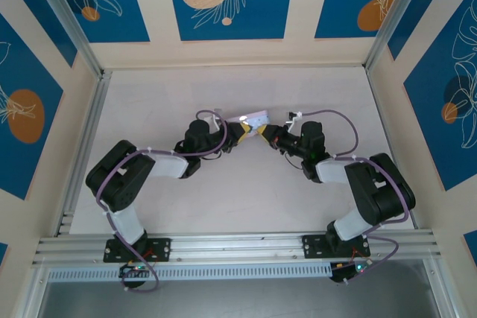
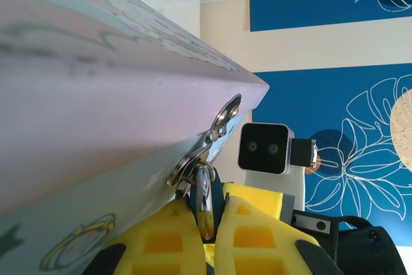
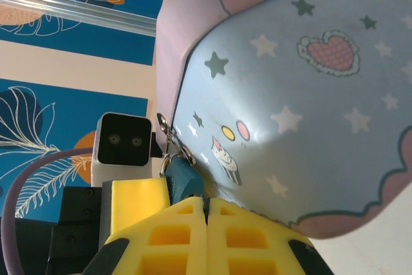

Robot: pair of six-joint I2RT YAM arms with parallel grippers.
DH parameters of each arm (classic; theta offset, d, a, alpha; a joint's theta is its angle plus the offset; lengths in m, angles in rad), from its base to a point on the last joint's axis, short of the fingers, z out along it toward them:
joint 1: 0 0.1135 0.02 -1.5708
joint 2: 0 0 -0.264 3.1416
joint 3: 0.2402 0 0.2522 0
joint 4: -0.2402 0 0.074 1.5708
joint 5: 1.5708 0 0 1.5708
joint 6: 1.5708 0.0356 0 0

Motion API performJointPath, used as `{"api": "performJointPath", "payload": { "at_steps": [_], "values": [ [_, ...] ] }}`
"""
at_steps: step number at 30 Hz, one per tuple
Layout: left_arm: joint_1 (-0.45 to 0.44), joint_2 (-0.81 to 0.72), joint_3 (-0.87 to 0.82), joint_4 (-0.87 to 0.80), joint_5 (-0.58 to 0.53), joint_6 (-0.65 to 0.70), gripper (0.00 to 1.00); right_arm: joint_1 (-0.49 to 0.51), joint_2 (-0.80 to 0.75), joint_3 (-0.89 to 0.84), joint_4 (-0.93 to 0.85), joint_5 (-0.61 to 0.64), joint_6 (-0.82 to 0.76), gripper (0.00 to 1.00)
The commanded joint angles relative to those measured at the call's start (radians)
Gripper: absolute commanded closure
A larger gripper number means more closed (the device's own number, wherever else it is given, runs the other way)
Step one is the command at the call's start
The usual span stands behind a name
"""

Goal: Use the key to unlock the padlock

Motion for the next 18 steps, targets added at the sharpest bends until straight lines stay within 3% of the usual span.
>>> {"api": "performJointPath", "payload": {
  "at_steps": [1, 12, 18],
  "values": [
    [-0.039, -0.011, 0.007, 0.114, 0.089, 0.008, 1.00, -0.009, -0.006, 0.025, -0.023, 0.000, -0.043, 1.00],
    [-0.044, 0.001, 0.021, 0.111, 0.078, 0.006, 1.00, 0.041, 0.062, -0.007, 0.111, -0.011, 0.178, 1.00],
    [-0.046, -0.003, 0.022, 0.112, 0.072, 0.004, 1.00, 0.083, 0.066, -0.014, 0.079, 0.013, 0.269, 1.00]
  ]
}}
